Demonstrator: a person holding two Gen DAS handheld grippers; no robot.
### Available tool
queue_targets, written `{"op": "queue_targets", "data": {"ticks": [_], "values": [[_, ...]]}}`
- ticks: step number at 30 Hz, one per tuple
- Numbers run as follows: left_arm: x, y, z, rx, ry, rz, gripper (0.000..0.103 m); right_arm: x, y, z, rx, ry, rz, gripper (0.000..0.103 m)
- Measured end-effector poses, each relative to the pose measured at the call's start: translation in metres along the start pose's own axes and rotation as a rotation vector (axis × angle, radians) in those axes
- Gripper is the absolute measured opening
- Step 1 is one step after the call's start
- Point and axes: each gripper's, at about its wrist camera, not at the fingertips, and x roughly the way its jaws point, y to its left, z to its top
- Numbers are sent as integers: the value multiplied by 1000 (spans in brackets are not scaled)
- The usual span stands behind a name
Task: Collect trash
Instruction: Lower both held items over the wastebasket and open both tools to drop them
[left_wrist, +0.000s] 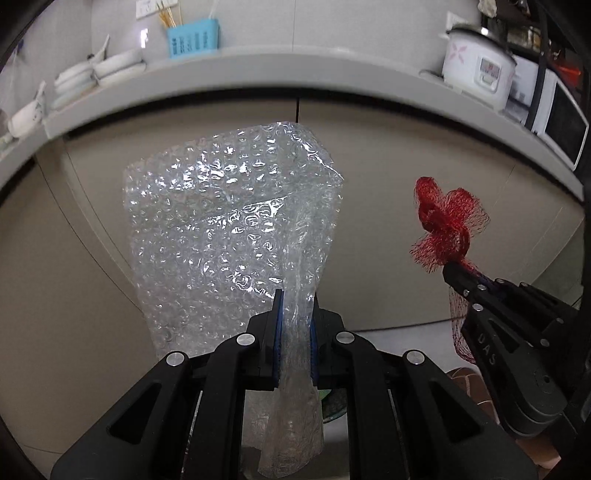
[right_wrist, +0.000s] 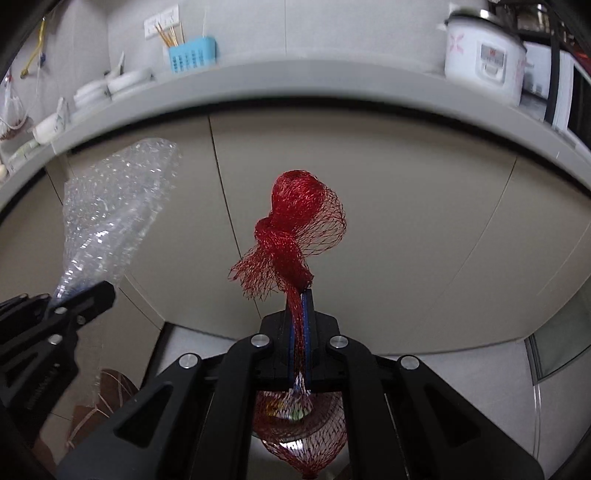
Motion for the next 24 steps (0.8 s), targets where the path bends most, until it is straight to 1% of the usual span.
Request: {"op": "queue_targets", "data": {"ticks": [5,9,17,20,24], "values": [[68,7,-33,-18,95,-17,10,53,0,-34,1,89,-21,2],[120,14,-56,-37,161,-26,10,100,-3,-62,10,182,-24,2],[220,15,-99,-54,307,-77,10,187,-9,-108,27,347,-25,2],[255,15,-120,-68,381,-109,10,216,-14,-123,49,402,-23,2],[296,9,-138,-43,436,-121,10,248,-21,-134,61,458,-16,2]]}}
